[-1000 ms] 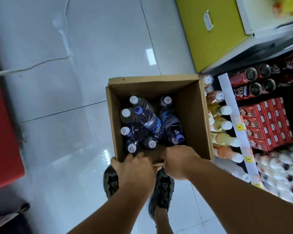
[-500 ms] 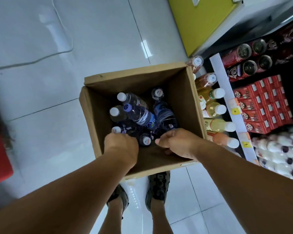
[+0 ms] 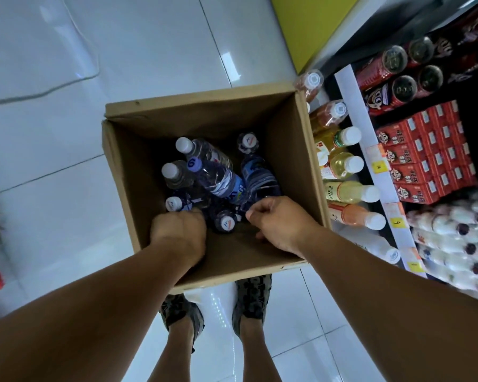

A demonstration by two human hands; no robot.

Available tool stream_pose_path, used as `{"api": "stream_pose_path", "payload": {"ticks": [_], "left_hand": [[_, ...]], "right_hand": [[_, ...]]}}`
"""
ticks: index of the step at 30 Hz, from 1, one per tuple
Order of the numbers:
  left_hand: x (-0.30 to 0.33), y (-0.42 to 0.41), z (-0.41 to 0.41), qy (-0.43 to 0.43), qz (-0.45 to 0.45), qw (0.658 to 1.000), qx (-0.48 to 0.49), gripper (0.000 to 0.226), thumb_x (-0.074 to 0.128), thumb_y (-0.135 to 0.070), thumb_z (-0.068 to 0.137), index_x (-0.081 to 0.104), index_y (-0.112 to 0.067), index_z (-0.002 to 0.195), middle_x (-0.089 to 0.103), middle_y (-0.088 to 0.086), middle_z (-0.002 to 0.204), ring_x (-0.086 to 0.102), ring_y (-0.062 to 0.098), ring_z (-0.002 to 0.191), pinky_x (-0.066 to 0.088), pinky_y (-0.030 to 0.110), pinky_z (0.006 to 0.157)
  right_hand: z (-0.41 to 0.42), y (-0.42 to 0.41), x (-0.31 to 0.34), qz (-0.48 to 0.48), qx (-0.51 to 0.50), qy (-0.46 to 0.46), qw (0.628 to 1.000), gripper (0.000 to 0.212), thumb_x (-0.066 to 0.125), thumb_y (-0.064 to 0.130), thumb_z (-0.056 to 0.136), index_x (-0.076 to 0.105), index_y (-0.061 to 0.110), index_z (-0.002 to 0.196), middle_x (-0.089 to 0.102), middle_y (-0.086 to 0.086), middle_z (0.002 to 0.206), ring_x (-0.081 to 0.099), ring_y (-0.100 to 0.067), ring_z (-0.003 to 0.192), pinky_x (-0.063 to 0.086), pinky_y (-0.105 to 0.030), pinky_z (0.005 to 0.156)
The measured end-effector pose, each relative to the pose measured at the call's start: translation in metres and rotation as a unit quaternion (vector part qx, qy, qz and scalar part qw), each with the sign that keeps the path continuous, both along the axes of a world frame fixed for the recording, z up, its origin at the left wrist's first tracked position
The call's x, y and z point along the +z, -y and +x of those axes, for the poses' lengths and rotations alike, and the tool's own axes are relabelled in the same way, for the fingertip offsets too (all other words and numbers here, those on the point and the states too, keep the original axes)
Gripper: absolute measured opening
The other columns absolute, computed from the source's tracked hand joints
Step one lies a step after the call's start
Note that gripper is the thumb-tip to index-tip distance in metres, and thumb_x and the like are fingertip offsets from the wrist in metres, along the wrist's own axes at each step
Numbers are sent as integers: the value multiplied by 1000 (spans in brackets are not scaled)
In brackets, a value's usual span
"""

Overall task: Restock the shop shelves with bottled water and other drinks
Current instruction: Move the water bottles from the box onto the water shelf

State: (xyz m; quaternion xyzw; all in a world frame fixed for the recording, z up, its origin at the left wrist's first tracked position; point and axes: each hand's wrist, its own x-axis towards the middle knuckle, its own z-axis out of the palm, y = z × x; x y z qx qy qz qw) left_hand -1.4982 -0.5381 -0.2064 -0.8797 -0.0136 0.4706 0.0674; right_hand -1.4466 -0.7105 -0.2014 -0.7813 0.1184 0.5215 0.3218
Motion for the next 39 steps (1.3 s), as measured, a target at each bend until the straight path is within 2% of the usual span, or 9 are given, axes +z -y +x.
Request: {"api": "stream_pose_path", "payload": {"ticks": [4,8,15,19,22,26,30,34,39], "left_hand": [[37,-5,19,13,-46,997,53,36,52,-34,93,47,-21,126,59,7,123,58,29,113,42,35,77],[84,-9,54,13,-85,990,116,41,60,-45,82,54,-25,117,61,5,113,59,27,103,47,35,81],[192,-14,108,81,-139,975,156,29,60,-50,78,54,-22,80,60,1,81,57,22,75,46,30,63],[278,-16,140,107,-179,955,209,37,61,-53,80,53,-16,79,59,3,78,56,21,73,41,28,57],[356,-16,158,144,-201,945,212,37,61,-50,80,51,-15,74,57,4,75,50,16,63,35,27,51],[474,-12,179,194,-206,942,179,41,60,-54,79,49,-15,73,54,0,71,45,12,61,32,27,50],[597,-7,192,254,-200,937,130,45,58,-60,80,53,-15,74,59,4,74,51,16,64,36,27,51],[725,2,196,337,-216,910,107,47,60,-54,83,68,-8,87,69,11,87,57,22,70,44,29,60],[869,26,182,466,-291,831,83,46,60,-47,83,68,-2,84,64,13,73,52,24,61,38,30,54]], "right_hand": [[3,-3,22,0,41,21,999,17,59,36,98,71,25,101,65,8,75,63,-16,81,48,-28,75],[11,-10,45,5,51,15,999,23,63,32,94,68,26,115,71,2,101,64,-18,99,50,-33,97],[40,-25,123,71,96,49,992,87,84,23,68,44,38,145,62,7,131,62,-17,117,50,-38,104],[66,-26,200,114,81,120,983,60,87,21,74,57,39,123,70,16,104,66,4,93,54,-22,89],[88,-27,271,131,66,190,971,62,88,35,71,58,43,125,65,22,112,62,3,103,50,-17,89],[114,-19,375,186,46,218,957,45,85,21,80,60,45,109,62,33,91,55,29,76,39,4,61],[128,-16,492,200,23,282,938,41,87,26,77,64,45,106,65,28,70,58,14,62,43,-5,58],[133,-11,619,163,21,386,908,51,83,61,62,66,43,107,74,9,94,69,-19,80,56,-40,74],[123,16,771,106,-3,507,856,44,80,70,64,62,36,87,61,28,69,57,3,69,48,-26,64]]}}
